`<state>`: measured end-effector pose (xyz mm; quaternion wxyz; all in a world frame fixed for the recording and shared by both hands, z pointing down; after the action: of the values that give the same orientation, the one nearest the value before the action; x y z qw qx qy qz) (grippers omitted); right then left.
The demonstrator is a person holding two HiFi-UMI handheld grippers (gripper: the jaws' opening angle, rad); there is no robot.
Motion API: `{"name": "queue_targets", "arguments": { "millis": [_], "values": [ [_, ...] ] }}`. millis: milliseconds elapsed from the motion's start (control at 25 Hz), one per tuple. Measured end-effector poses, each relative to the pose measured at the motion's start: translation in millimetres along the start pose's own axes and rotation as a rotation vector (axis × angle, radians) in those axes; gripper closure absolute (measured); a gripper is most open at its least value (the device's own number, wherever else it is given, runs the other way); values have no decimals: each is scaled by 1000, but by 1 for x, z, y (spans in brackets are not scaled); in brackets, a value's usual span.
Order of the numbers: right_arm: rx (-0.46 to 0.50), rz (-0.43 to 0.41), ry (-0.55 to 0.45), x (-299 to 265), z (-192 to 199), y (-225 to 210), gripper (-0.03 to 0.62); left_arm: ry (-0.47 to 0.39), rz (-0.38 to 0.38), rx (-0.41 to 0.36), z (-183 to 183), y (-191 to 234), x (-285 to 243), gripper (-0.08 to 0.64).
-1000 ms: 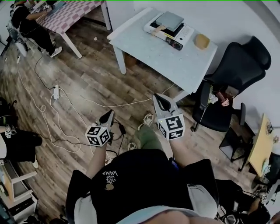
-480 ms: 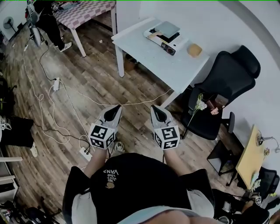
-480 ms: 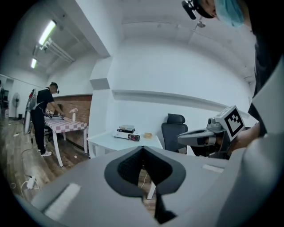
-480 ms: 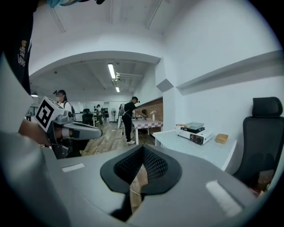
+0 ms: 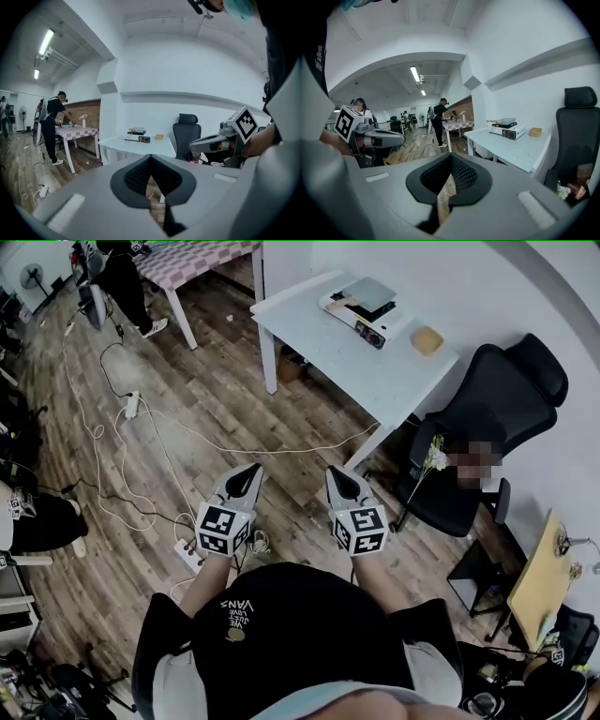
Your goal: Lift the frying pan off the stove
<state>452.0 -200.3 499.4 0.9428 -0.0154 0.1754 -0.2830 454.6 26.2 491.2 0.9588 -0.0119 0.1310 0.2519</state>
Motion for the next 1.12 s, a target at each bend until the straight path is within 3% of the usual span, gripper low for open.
{"name": "queue_targets", "arguments": {
  "millis": [560, 760, 1000, 1120],
  "values": [
    [-8, 35, -4, -26, -7, 9, 588, -29, 28, 18, -2, 29, -5, 558],
    [-26, 74, -24, -38, -14, 11, 588, -51, 96, 33, -7, 41, -14, 557],
    [-144, 149, -84, -58, -22, 10, 573, -45, 195, 44, -9, 65, -25, 549],
    [-138, 192, -84, -69, -27, 15, 565, -38, 218, 38, -12, 80, -29, 459]
  ]
}}
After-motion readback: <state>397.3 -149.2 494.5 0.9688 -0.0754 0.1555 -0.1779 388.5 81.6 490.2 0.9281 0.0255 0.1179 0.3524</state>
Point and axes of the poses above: the fingertips, and each gripper's own axes: x backward along the fingers, y to its left, z out of its underside, the point moved 7 cm from there along x, backward along the fingers, and after that the axes turned 3 degrees about -z, right-handed, at the moved point
